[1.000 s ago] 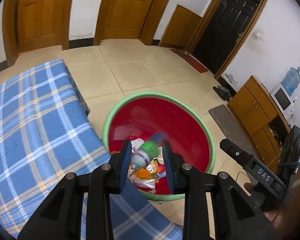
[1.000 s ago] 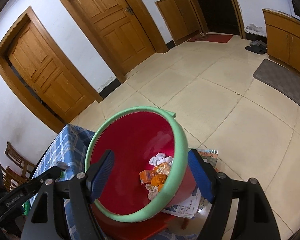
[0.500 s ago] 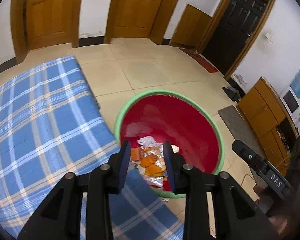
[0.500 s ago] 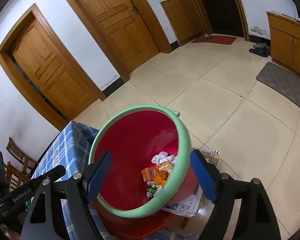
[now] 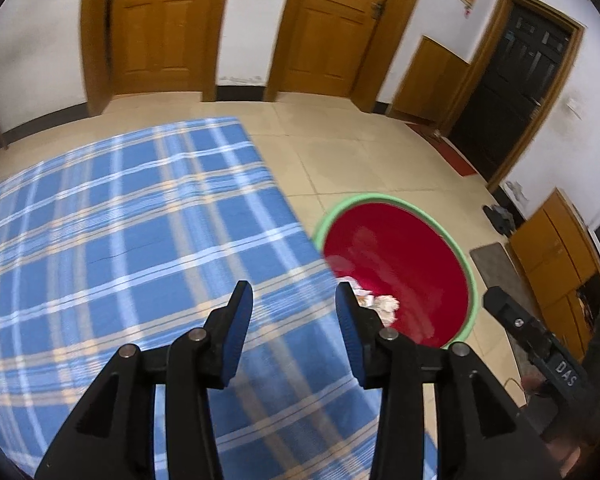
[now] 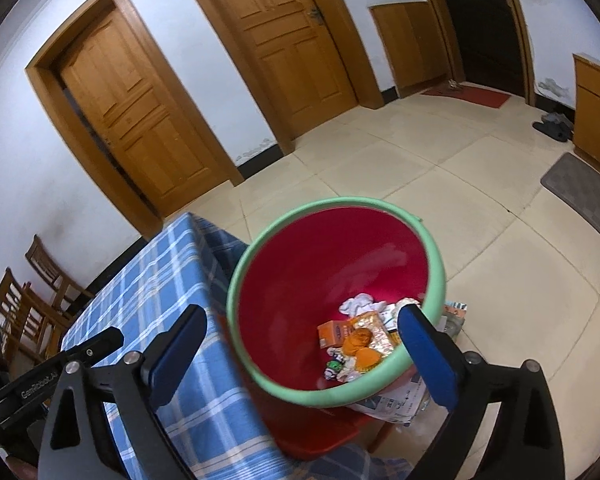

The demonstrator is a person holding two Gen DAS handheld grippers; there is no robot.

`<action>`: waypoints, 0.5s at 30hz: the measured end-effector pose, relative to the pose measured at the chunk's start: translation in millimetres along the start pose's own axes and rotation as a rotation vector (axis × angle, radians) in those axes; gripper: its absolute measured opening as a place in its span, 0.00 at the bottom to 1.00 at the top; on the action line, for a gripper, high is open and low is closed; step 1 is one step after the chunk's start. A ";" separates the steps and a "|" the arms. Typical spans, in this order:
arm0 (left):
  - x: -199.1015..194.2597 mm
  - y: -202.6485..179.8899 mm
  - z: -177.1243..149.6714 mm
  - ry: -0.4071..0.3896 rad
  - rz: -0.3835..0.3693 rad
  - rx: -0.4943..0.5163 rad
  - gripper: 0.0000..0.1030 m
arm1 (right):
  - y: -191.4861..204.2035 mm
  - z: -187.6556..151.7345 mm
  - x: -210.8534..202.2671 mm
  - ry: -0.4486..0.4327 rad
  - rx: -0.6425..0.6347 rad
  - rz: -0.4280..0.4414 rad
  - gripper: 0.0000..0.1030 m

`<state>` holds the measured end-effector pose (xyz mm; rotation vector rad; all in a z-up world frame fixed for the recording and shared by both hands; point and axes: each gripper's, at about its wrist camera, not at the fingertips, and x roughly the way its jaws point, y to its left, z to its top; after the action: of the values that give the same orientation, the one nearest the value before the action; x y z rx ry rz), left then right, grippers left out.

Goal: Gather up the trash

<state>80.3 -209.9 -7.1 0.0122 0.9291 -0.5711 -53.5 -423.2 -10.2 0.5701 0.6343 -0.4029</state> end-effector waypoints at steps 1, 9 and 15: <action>-4.8 5.2 -1.7 -0.007 0.018 -0.008 0.42 | 3.8 -0.7 -1.7 -0.002 -0.008 0.004 0.96; -37.7 36.1 -13.8 -0.064 0.114 -0.055 0.42 | 40.4 -9.4 -19.9 -0.017 -0.082 0.053 0.96; -61.3 51.6 -24.1 -0.104 0.159 -0.077 0.42 | 67.9 -19.0 -30.8 -0.018 -0.144 0.088 0.97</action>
<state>58.1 -131.7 12.9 -0.0125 0.8396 -0.3848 -49.6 -353.7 22.4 0.4555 0.6136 -0.2768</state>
